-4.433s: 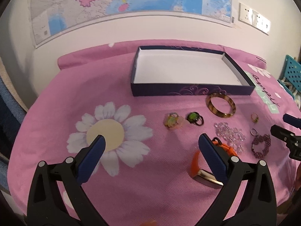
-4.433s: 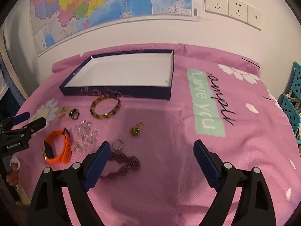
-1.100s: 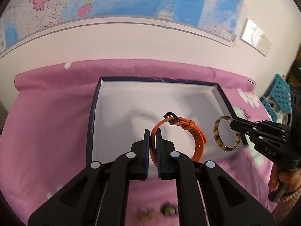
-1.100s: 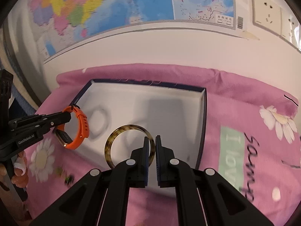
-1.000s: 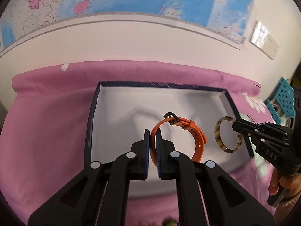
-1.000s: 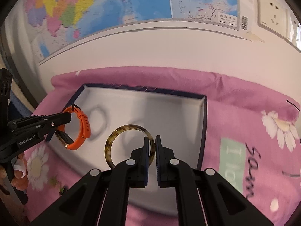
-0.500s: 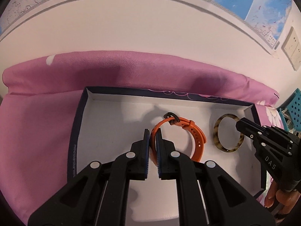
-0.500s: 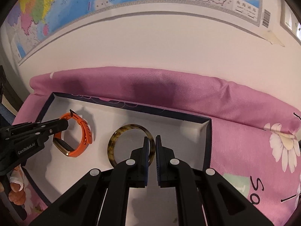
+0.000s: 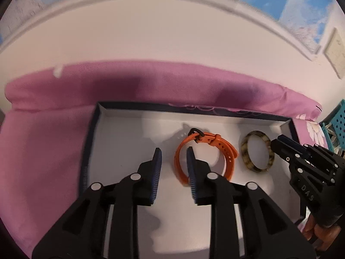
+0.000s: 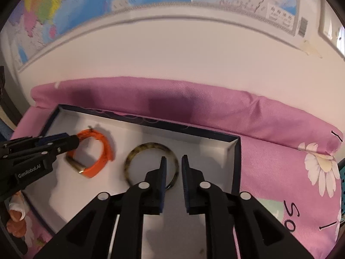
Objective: Organize jewelry
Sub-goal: 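Carry the watch band with the left gripper into the box while the right gripper releases the bangle there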
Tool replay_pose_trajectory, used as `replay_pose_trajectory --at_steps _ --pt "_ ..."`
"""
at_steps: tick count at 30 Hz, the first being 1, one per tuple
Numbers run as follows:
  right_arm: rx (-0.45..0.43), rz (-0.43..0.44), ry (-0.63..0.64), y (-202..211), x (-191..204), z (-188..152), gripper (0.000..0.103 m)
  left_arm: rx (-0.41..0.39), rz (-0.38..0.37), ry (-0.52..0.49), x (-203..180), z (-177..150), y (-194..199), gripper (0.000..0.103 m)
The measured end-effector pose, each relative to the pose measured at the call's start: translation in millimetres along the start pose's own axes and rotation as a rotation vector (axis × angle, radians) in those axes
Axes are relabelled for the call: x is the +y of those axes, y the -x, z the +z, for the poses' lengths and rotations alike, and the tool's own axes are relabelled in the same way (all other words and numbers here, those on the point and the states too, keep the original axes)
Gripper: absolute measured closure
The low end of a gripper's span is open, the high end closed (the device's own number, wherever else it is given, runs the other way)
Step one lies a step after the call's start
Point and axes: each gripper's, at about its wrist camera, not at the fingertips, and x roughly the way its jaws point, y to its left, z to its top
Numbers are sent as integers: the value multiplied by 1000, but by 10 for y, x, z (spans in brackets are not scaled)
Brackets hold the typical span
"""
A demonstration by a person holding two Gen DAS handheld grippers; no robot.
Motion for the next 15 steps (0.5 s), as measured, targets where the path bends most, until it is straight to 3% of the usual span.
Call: replay_pose_trajectory --at_steps 1,3,5,8,15 --pt "-25 11 4 116 18 -56 80 -41 7 -13 6 -44 124 71" --pt "-62 48 14 306 25 -157 75 -113 20 -43 15 -137 353 52" --pt "-98 102 25 546 46 -317 70 -196 27 -81 40 -292 633 46" --pt "-128 159 64 829 62 -610 63 -277 21 -161 49 -588 993 42" --pt "-79 219 76 1195 16 -1299 62 -300 -54 -226 70 -1214 1364 41"
